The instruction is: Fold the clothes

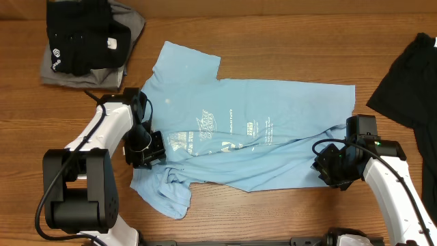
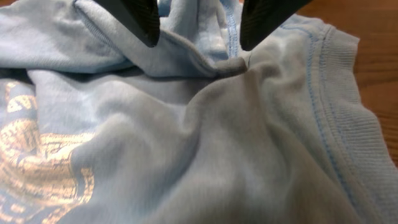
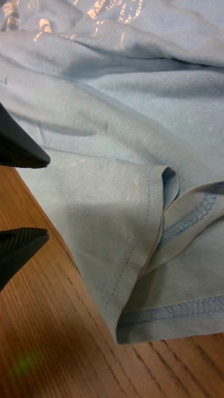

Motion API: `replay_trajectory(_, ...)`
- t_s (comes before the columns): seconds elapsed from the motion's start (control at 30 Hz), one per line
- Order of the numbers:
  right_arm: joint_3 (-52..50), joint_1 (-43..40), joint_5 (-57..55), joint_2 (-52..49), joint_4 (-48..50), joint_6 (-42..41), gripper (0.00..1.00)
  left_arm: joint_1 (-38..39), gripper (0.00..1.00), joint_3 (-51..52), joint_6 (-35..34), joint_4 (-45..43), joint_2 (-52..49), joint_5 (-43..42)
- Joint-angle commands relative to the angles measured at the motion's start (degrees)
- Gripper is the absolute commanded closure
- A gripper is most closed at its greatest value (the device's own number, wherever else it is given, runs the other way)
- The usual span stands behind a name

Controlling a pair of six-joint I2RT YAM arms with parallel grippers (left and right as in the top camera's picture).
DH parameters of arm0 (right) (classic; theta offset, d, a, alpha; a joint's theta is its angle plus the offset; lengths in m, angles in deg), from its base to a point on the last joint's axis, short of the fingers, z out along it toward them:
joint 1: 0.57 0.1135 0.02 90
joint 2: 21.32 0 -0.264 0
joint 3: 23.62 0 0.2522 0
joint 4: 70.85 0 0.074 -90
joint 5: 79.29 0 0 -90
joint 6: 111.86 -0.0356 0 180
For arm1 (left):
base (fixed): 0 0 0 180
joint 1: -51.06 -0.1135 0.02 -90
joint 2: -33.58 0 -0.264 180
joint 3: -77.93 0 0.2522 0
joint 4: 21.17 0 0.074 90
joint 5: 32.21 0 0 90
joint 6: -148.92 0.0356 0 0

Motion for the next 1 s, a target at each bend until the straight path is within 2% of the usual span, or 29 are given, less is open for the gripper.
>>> replay_trajectory(0.0,1.3,-0.2,-0.3,0.5,0.0,0.3,0.65,0.2,0.56,1.3,-3.3,-0.8,-0.6,-1.2)
replay_trajectory(0.67,1.3,-0.2,-0.3,0.5,-0.4,1.3,0.63,0.2,0.57,2.0,-8.7,-3.4,-0.7,-1.2)
replay_trajectory(0.97,1.3,-0.2,-0.3,0.5,-0.5,1.3,0.62,0.2,0.56,2.5,-14.6,-3.5,-0.7,0.9)
